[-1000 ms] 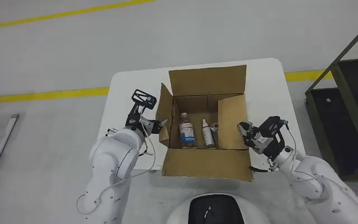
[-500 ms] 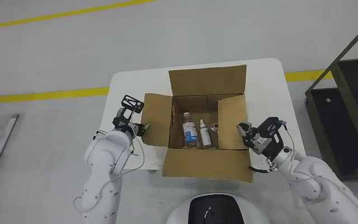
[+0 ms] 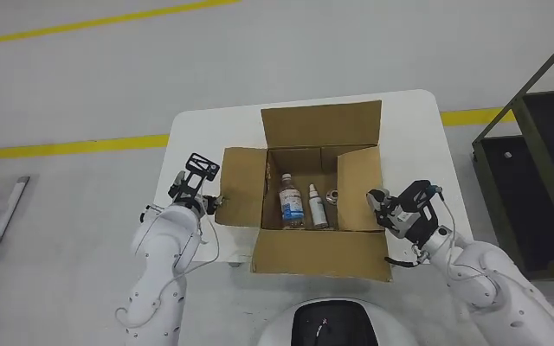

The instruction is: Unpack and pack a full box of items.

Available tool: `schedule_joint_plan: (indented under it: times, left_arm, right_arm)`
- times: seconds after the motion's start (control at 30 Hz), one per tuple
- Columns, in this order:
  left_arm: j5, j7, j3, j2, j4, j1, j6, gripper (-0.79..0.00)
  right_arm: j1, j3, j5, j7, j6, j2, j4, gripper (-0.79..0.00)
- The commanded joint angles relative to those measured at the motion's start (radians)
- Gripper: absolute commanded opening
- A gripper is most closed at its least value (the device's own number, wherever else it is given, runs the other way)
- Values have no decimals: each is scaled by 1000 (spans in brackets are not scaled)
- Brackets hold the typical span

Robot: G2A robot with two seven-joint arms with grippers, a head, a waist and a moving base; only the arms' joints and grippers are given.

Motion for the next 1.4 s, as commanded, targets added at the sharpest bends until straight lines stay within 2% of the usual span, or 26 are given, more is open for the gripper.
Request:
schedule_joint_plan:
  times: [0.0, 0.27, 0.47, 0.63, 0.8, 0.97, 1.1, 1.37]
  left_arm:
    - [5, 7, -2, 1, -13, -4, 6, 0]
    - [74, 60, -3, 5, -109, -43, 9, 0]
    - [27, 72, 15, 0, -183, -84, 24, 0]
    - [-202, 58, 74, -14, -231, -117, 39, 0]
    - [-511, 11, 168, -35, -219, -142, 114, 0]
    - [-705, 9, 270, -51, -170, -156, 150, 0]
    - [-863, 10, 312, -62, -115, -173, 186, 0]
    - [-863, 10, 312, -62, -115, -173, 186, 0]
  right_arm:
    - [0, 5, 7, -5, 2, 0, -6, -785]
    - [-38, 79, 79, -36, 5, 4, -70, -785]
    - [-66, 130, 96, -43, 13, 7, -79, -785]
    - [-79, 154, 104, -47, 15, 8, -64, -785]
    - [-93, 176, 103, -61, 24, 9, -57, -785]
    - [-110, 191, 75, -76, 24, 10, -45, -785]
    - [-119, 191, 50, -90, 30, 9, -27, -785]
    - [-96, 138, -29, -134, 42, 3, 48, -785]
